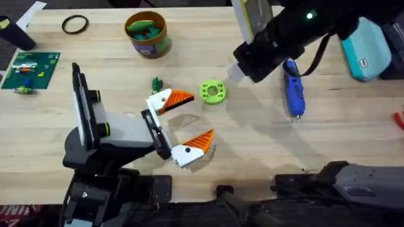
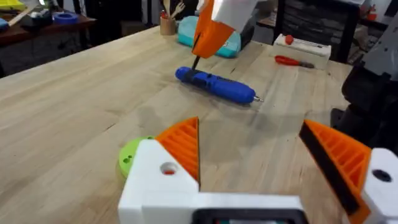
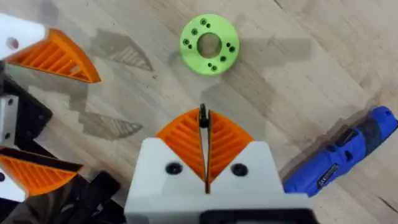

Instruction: Pick up the gripper from the table and insert it into the empty holder that is missing its gripper. Then pick up a screw, insert it into the mounting hole, and use the screwdriver to tighten it. Finally, clean up the table by picking up the vegetable and placing it into the bucket.

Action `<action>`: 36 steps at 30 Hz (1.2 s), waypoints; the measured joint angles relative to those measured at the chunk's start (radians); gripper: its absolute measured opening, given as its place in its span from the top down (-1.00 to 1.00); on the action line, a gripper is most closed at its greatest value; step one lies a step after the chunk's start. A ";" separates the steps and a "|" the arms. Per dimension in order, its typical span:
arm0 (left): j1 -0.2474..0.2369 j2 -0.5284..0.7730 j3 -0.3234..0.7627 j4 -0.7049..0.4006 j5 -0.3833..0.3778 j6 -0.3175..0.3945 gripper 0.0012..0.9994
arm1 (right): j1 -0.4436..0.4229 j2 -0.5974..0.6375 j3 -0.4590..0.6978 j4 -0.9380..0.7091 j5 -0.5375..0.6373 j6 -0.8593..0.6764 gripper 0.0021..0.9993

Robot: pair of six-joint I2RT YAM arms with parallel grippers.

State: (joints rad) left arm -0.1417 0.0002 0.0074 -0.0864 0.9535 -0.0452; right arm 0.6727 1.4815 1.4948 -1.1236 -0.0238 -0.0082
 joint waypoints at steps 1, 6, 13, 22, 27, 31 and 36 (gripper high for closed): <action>0.000 0.000 0.000 0.000 0.000 0.000 -0.97 | 0.000 0.000 0.000 0.000 -0.003 0.000 1.00; 0.000 0.000 0.000 0.000 0.000 0.000 -0.97 | 0.000 0.000 0.000 0.000 -0.012 0.000 1.00; 0.000 0.000 0.000 0.000 0.000 0.000 -0.97 | 0.000 0.005 0.062 -0.081 -0.031 -0.014 1.00; 0.000 0.000 0.000 0.000 0.000 0.000 -0.97 | 0.011 0.105 0.356 -0.268 -0.044 -0.068 1.00; 0.000 0.000 0.000 0.000 0.000 0.000 -0.97 | 0.060 0.193 0.505 -0.285 -0.045 -0.094 1.00; 0.000 0.000 0.000 0.000 0.000 0.000 -0.97 | 0.112 0.250 0.578 -0.284 -0.052 -0.132 1.00; 0.000 0.000 0.000 0.000 0.000 0.000 -0.97 | 0.181 0.266 0.590 -0.263 -0.076 -0.207 1.00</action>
State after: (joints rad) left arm -0.1417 0.0002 0.0074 -0.0864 0.9535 -0.0452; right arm 0.8541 1.7479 2.0850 -1.3865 -0.1001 -0.2156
